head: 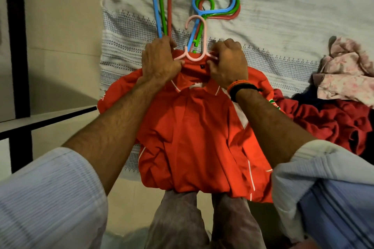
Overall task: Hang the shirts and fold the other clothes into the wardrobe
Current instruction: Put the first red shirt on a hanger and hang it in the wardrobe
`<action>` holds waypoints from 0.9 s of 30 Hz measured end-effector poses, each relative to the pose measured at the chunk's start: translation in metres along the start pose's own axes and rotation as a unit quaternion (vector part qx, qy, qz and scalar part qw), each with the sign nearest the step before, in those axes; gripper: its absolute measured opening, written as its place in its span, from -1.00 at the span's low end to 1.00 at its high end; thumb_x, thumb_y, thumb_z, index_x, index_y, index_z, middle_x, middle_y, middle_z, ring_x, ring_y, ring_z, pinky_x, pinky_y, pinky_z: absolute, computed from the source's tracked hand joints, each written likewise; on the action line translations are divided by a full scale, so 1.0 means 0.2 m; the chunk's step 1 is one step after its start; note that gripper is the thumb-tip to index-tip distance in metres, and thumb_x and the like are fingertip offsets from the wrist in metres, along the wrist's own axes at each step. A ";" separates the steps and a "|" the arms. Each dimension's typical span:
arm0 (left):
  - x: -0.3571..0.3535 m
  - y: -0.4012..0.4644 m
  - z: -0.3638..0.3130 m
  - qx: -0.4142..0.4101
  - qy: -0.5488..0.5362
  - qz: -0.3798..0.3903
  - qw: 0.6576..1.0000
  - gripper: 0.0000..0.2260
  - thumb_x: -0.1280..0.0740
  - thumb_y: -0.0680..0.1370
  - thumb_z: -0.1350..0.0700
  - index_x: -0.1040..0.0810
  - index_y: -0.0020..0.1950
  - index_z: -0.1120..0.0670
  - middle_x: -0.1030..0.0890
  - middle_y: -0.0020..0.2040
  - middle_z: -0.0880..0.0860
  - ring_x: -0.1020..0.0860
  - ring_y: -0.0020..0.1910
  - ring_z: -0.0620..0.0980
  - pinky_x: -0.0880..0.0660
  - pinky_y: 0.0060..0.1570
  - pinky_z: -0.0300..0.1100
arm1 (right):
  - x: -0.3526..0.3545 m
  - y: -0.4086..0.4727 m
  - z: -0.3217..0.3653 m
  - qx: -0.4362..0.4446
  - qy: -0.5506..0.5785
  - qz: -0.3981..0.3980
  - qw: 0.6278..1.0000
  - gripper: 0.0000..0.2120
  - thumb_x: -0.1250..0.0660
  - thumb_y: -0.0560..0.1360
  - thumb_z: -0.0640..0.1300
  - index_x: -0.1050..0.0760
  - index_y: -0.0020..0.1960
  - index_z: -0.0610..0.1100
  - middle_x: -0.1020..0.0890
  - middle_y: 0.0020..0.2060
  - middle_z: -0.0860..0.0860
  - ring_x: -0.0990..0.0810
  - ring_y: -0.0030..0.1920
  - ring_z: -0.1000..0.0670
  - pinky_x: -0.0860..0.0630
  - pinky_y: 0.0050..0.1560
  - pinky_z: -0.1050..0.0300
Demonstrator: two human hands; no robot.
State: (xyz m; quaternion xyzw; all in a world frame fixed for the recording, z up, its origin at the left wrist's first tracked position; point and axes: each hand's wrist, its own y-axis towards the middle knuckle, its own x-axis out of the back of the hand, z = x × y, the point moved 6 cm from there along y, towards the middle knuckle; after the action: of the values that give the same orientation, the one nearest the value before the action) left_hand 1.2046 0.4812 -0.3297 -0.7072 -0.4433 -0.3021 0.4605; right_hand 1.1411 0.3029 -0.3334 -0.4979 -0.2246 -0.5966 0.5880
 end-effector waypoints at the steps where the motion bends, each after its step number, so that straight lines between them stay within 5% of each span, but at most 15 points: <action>1: -0.03 0.02 -0.01 0.001 0.016 0.027 1.000 -0.54 -0.54 0.34 -0.07 -0.57 0.17 0.04 -0.63 0.11 0.07 -0.57 0.14 0.09 -0.51 0.17 0.01 | -0.02 0.01 0.01 0.004 -0.016 0.002 1.000 -0.66 -0.39 0.41 -0.13 -0.54 0.16 -0.21 -0.53 0.11 -0.19 -0.45 0.17 -0.24 -0.42 0.12 -0.09; 9: -0.04 0.04 -0.04 -0.015 0.057 0.067 0.996 -0.62 -0.49 0.39 -0.05 -0.64 0.18 0.01 -0.67 0.11 0.09 -0.59 0.13 0.13 -0.54 0.15 -0.01 | -0.01 0.04 -0.01 -0.011 -0.015 0.000 1.000 -0.78 -0.38 0.45 -0.06 -0.58 0.07 -0.10 -0.53 0.18 -0.09 -0.44 0.21 -0.20 -0.36 0.15 -0.04; 14: 0.02 -0.04 -0.04 -0.025 0.019 0.098 0.995 -0.56 -0.51 0.32 -0.10 -0.60 0.15 -0.01 -0.63 0.12 0.14 -0.57 0.14 0.17 -0.53 0.15 0.02 | 0.08 -0.05 -0.02 -0.025 0.091 0.016 0.995 -0.86 -0.42 0.43 -0.04 -0.57 -0.06 -0.08 -0.68 -0.13 -0.08 -0.62 -0.03 -0.20 -0.50 -0.02 -0.01; 18: 0.16 -0.16 -0.07 -0.024 -0.061 0.033 0.997 -0.71 -0.51 0.31 -0.11 -0.61 -0.04 -0.04 -0.68 -0.02 0.04 -0.63 -0.01 0.06 -0.57 0.04 -0.07 | 0.25 -0.19 0.03 -0.014 0.164 -0.024 0.986 -0.85 -0.50 0.41 -0.08 -0.62 -0.08 -0.11 -0.63 -0.23 0.07 -0.59 -0.16 0.01 -0.51 -0.02 0.08; 27: 0.71 -0.63 -0.32 -0.109 -0.111 -0.103 0.982 -0.71 -0.54 0.37 -0.10 -0.70 -0.01 0.04 -0.69 -0.11 0.04 -0.61 -0.12 -0.02 -0.45 -0.12 -0.25 | 0.82 -0.56 0.25 0.075 0.198 -0.127 0.969 -0.83 -0.54 0.37 -0.03 -0.66 -0.10 -0.07 -0.58 -0.34 0.15 -0.47 -0.37 0.24 -0.29 -0.29 0.47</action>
State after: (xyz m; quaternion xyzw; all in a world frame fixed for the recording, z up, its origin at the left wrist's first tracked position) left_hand 1.1497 0.4955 -0.1386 -0.7329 -0.5267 -0.3140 0.2948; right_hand 1.0850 0.2903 -0.1382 -0.2920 -0.2089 -0.7344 0.5760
